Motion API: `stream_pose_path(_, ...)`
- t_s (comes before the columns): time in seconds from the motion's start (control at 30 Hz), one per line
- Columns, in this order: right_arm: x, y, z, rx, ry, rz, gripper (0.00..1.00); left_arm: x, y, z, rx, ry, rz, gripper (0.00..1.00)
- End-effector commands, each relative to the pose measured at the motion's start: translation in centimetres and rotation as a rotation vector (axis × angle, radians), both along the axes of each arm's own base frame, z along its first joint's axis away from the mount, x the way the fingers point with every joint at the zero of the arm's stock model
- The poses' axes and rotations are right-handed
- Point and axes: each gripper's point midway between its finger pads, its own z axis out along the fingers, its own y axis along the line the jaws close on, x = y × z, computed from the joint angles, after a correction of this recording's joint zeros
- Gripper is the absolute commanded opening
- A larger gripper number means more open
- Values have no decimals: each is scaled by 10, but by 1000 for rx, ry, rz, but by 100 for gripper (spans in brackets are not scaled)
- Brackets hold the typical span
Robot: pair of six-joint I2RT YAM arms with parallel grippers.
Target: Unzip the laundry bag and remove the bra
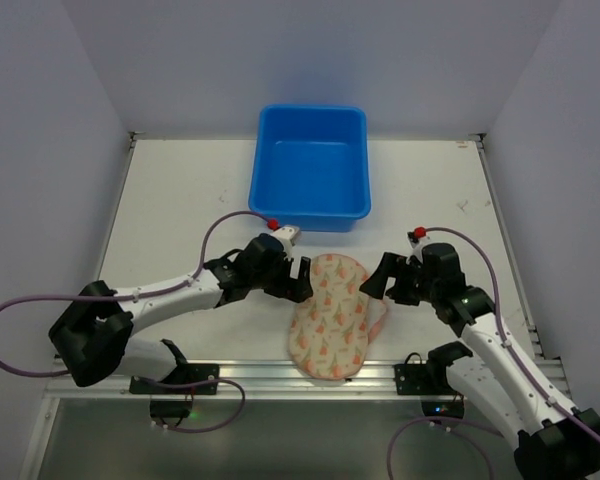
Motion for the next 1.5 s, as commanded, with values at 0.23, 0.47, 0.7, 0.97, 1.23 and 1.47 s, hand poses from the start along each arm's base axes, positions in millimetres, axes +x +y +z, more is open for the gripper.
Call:
stream_pose_path(0.23,3,17,5,82,-41,64,83,42,-41,13,-117,-114,70,93)
stream_pose_path(0.47,2,6,8,43,-79,34,83,51,-25,-27,-28,-64,209,80)
stream_pose_path(0.7,-1,5,7,48,-88,33,83,44,-21,-38,-61,-19,263,34)
stream_pose_path(0.97,1,5,14,53,-111,24,83,34,23,-13,-87,-29,462,0)
stream_pose_path(1.23,4,6,20,65,-129,19,83,6,112,1,-175,-31,862,35)
stream_pose_path(1.47,3,7,22,67,-129,27,83,-14,98,23,-81,-41,566,100)
